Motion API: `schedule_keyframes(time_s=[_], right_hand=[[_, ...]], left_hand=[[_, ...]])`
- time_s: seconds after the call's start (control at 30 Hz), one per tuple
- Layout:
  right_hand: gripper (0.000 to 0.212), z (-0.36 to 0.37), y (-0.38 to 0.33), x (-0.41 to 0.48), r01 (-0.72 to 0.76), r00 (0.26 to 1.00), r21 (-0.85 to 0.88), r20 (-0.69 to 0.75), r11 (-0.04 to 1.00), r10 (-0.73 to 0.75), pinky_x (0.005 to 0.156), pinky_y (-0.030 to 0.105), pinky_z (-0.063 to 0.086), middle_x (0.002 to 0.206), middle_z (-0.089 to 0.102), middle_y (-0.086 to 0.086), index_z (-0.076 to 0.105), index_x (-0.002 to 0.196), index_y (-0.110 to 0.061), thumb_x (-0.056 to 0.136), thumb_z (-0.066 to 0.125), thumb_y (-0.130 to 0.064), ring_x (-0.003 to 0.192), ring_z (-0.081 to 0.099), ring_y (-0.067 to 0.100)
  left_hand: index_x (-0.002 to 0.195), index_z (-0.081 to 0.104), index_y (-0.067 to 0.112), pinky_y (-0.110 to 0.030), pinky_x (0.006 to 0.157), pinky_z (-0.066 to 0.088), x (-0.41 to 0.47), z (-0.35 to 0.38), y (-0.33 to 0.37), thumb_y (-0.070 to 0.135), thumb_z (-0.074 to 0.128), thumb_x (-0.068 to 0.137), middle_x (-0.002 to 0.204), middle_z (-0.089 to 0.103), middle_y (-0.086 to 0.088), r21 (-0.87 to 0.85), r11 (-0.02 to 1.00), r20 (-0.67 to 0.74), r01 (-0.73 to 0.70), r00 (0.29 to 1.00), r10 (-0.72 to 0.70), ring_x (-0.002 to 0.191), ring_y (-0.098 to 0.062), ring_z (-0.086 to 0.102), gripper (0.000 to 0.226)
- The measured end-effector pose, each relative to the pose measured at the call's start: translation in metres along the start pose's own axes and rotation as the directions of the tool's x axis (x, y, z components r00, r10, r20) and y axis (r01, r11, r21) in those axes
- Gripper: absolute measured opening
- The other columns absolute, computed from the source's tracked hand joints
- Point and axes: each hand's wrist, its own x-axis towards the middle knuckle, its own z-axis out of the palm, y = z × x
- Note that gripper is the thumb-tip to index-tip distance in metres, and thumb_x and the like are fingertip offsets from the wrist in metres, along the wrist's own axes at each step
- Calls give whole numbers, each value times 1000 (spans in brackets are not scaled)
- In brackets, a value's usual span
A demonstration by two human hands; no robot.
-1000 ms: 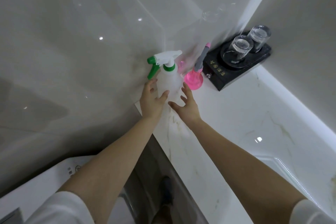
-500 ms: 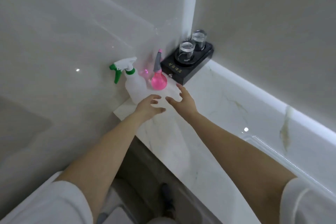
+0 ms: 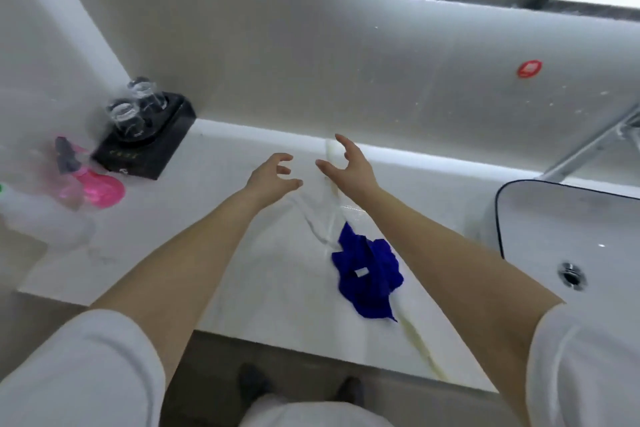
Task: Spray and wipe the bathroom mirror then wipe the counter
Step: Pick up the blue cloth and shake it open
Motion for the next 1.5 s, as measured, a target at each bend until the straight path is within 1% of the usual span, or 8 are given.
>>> schedule_keyframes(time_s=[0.27,0.5,0.6,0.87,1.13,1.3,1.4,1.5], right_hand=[[72,-179,91,-71,-133,959,-6,-252,991,127,111,30,29,153,31,-7,30,148,-24,87,68,-37,139,31,13],[74,-222,135,-112,-144,955,9,-262,990,142,112,34,33,153,31,-9,32,147,-27,85,71,-35,140,30,12],[73,-217,143,-113,-138,964,-2,-229,990,133,113,39,33,152,31,-11,34,146,-27,84,72,-35,140,30,9],[70,-152,152,-99,-150,985,-18,-87,988,148,111,39,37,151,33,-12,35,145,-29,85,71,-37,136,34,9],[70,-60,184,-90,-256,962,-36,83,966,258,101,19,26,153,33,-6,36,146,-24,86,70,-32,138,32,11],[70,-22,196,-82,-351,933,-21,73,936,352,98,21,35,144,43,-3,39,144,-20,83,72,-33,130,43,14],[65,-7,200,-77,-363,928,-115,45,925,370,105,31,38,143,46,-2,49,137,-24,79,75,-36,130,43,16],[37,1,201,-77,-365,931,-178,-36,914,364,104,31,37,142,47,0,65,121,-23,85,69,-31,129,45,18]], left_hand=[[132,44,30,-27,83,43,-11,162,108,30,70,84,121,53,5,17,984,248,-179,954,169,107,-17,57,55],[132,48,29,-25,77,44,-32,230,146,27,70,85,127,54,3,40,966,370,-256,902,224,107,-15,55,51],[130,50,31,-21,71,43,-34,232,142,26,69,85,128,54,3,55,965,381,-258,898,219,108,-14,54,49],[129,51,29,-22,80,39,-23,198,74,24,68,86,131,55,5,129,982,337,-138,937,88,101,-10,51,47],[138,44,23,-29,97,41,-15,184,-20,23,67,86,139,48,-1,227,973,298,34,949,-103,125,-22,46,57],[142,36,20,-28,81,46,-3,177,-51,24,69,84,123,54,-5,177,976,292,128,940,-177,105,-20,55,67],[144,32,19,-29,87,47,5,177,-56,23,71,83,129,51,-6,112,981,322,159,928,-187,114,-23,55,72],[147,26,16,-24,91,42,8,180,-57,18,71,83,142,43,-4,50,980,382,191,903,-195,125,-20,47,77]])
